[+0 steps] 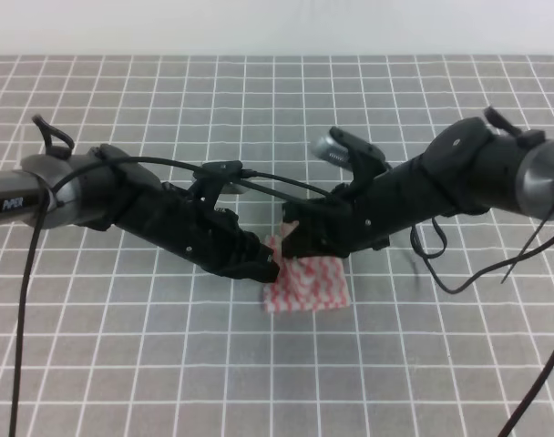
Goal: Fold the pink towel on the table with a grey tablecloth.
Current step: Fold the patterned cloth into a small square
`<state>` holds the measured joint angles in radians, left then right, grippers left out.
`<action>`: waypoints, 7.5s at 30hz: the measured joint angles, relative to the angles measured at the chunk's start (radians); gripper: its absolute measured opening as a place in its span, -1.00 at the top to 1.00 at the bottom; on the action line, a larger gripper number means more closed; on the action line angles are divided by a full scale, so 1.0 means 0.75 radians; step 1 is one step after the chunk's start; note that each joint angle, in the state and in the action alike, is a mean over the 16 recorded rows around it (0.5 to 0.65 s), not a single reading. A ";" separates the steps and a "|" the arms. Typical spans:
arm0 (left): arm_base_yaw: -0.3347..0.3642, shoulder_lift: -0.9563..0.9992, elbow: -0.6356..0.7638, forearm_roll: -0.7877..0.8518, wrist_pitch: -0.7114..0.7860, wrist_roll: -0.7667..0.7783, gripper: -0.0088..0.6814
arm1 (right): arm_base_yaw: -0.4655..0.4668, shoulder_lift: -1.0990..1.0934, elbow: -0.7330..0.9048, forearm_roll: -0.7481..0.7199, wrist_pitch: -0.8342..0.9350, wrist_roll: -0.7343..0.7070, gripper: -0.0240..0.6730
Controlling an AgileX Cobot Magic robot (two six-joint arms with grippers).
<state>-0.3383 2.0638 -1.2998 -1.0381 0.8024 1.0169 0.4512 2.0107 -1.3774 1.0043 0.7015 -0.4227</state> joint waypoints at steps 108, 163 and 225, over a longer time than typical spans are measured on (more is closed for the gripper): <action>-0.012 -1.297 0.764 0.124 -0.814 -0.204 0.98 | -0.077 -0.728 0.413 -0.607 -0.080 0.208 0.98; -0.012 -2.400 1.747 0.018 -1.019 -0.167 0.98 | -0.101 -2.188 1.428 -0.782 -0.584 0.110 0.98; -0.065 -2.452 1.749 0.359 -1.077 -0.465 0.98 | -0.574 -2.722 1.867 -0.813 -0.537 0.109 0.98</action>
<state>-0.3870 0.2245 0.0117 -0.7692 -0.0052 0.6681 0.0209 -0.0308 0.0228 0.3943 0.2987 -0.3406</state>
